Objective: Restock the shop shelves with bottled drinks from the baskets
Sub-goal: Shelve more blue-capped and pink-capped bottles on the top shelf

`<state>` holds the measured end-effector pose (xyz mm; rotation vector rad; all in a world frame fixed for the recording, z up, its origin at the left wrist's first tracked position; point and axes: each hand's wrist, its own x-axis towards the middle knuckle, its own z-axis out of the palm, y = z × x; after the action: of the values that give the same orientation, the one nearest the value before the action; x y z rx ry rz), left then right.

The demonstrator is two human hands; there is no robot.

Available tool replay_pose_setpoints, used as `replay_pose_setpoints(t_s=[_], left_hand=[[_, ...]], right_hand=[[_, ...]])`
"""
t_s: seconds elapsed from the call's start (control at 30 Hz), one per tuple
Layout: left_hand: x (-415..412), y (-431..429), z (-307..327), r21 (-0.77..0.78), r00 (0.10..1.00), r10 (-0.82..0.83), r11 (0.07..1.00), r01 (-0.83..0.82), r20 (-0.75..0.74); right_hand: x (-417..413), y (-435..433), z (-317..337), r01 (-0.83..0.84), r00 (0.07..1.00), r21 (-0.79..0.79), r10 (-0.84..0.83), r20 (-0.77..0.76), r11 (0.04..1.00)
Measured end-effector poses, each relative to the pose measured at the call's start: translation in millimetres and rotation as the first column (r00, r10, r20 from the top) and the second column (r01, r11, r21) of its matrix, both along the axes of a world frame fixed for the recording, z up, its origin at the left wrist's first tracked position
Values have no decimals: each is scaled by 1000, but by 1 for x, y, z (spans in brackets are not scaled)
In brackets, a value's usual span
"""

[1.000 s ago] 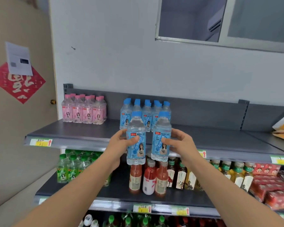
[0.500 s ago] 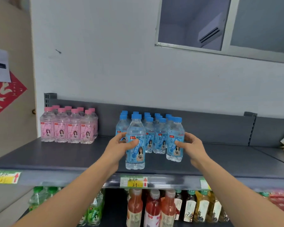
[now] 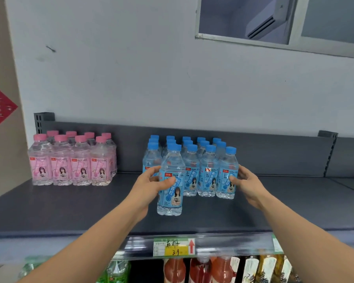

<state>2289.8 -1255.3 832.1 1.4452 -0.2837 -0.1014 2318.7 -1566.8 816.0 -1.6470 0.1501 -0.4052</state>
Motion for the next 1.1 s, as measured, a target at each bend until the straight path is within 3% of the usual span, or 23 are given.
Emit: replay_pose_setpoints(t_s=[0.2,0.4,0.57,0.77,0.87,0.9,0.93,0.97,1.03,1.1], left_hand=[[4,-8,-3,-10,1000,-4,1000,4,-13],[0,-13,-3,-3,1000,-7,1000,7,-27],[-5,-15,-4,13,1000,-6,1000,6,-26],[-4,-18,-8,4,999,10,1000,-9,-43],[-4,-18,-8,-2,999,12,1000,-12,-50],[-4,-18,-8,-5,999,10,1000,-10,-49],[-5,-18,-8,-9,999,9,1000,-10,-48],[-6,-17,-7,-12,999,7,1000,-8,-45],[-8,-17,-5,-17,999,2,1000,-2,-38],[-8,-16,-5,-19,1000,6,1000,-6,-29]], right_hand=[[12,-2,-3,-77,995,-86,71,-76,993],[14,1,-8,66,997,-114,-69,-20,991],[10,5,-8,45,998,-92,-48,-36,995],[-2,16,5,79,990,-227,-103,-96,971],[-16,29,12,400,914,-429,-389,119,810],[-23,38,17,485,875,-438,-425,233,757],[-30,50,22,491,869,-422,-392,303,762],[-38,64,29,404,904,-408,-291,312,819],[-50,95,41,47,979,-383,33,201,923],[-55,120,48,-243,957,-339,282,71,909]])
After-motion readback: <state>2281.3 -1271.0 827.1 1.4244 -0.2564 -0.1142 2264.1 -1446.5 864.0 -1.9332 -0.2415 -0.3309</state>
